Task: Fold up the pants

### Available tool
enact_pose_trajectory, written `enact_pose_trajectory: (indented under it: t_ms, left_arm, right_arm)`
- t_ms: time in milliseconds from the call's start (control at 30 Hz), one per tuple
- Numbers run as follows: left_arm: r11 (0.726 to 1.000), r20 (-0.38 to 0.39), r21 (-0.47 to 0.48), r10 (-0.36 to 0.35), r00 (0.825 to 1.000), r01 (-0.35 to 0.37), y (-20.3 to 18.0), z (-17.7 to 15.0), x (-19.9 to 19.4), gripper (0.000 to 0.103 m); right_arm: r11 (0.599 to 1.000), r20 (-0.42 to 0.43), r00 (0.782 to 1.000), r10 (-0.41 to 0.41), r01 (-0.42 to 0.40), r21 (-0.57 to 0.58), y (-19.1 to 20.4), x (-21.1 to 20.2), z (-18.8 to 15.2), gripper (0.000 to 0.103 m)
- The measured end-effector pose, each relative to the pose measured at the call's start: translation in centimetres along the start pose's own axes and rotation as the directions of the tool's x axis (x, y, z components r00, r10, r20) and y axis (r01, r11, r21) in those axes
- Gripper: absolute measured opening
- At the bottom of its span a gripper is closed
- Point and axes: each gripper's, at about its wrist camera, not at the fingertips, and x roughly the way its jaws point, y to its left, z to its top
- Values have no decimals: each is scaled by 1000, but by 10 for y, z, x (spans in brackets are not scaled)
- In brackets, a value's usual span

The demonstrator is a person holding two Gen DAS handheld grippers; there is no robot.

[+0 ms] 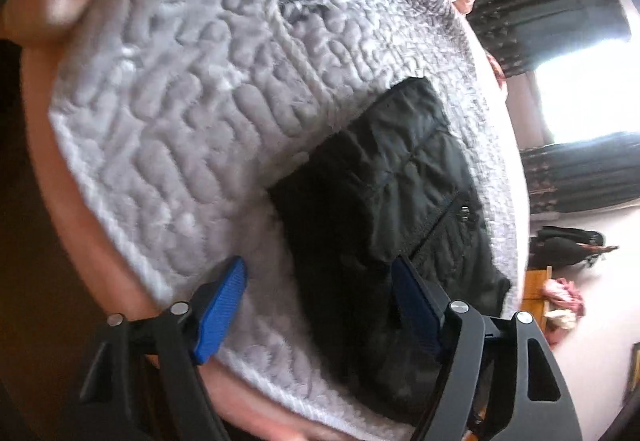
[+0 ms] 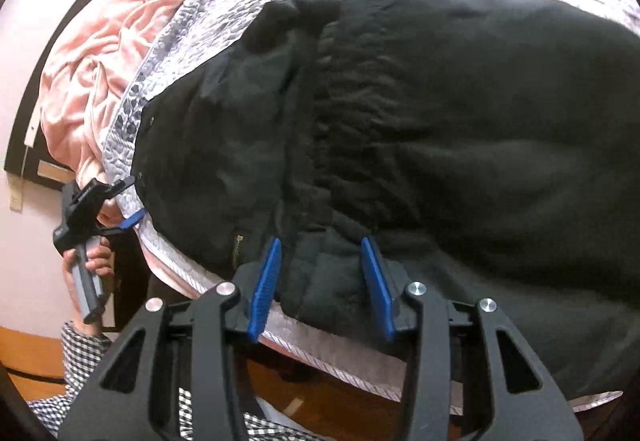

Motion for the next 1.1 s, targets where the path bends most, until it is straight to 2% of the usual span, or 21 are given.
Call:
enact_pose_trajectory:
  t_ms: [67,133,267,300,333,367,400,433,467,500,567,633,767,833,933,1100]
  left_arm:
    - [997,-23,-9,-72,997,72,-2,-1,5,70]
    - [993,-53,-29,-113,992,111,-2,-2,14,70]
    - [993,-57,-41,-113,992,111,-2,-5,28,70]
    - [991,-51,-50,-125,991,123,-2,-4,29,66]
    - [987,-46,-64,-149,988,146,-3,-4,28,56]
    - [984,-42,-72,-167,985,164,-3,-4,26,54]
    - [980,-33,-73,-187,982,185,-5,-4,24,48]
    - [978,-26,-48,-204,979,202,-11,-7,21,41]
    - [978,-22,-32,-209,978,208,-14,-7,21,40]
    - [977,-18,-15,-211,977,210,-17,-8,20,39]
    - [985,-21,-11,-172,985,172,-20,-8,27,40]
    - [986,-40,-66,-155,987,152,-14,-5,42,55]
    - [985,-36,-87,-151,988,148,-17,-2,49,57]
    - [986,-31,-73,-150,988,147,-25,-3,47,39]
    - [979,-29,-86,-189,981,186,-31,-2,44,22]
    - [964,-5,-120,-240,971,238,-41,-3,31,17]
  right_arm:
    - [1000,-5,1000,3,-3,7,-2,1,1,41]
    - [1000,-8,1000,-5,5,4,-2,3,1,41]
    - [1000,-10,1000,-12,12,0,-2,5,1,41]
    - [1000,-10,1000,-12,12,-2,-2,5,1,41]
    - [1000,-9,1000,-10,10,-4,-3,5,0,41]
    - [1000,-10,1000,-9,8,-5,-3,6,0,41]
    - [1000,-10,1000,-7,7,-3,-4,6,1,41]
    - [1000,-11,1000,-4,4,1,-5,7,1,41]
    - [1000,-12,1000,-3,3,2,-5,8,1,41]
    - [1000,-13,1000,-4,4,0,-5,9,1,41]
    - [1000,-14,1000,-10,10,-7,-5,10,1,42]
    - [1000,-13,1000,-12,12,-11,-4,11,1,43]
    - [1000,-8,1000,1,-1,-10,-6,10,0,43]
    - [1000,-7,1000,9,-9,-4,-8,10,0,43]
    - [1000,-5,1000,14,-14,-4,-8,10,0,43]
    - [1000,-2,1000,26,-26,-3,-11,10,-1,43]
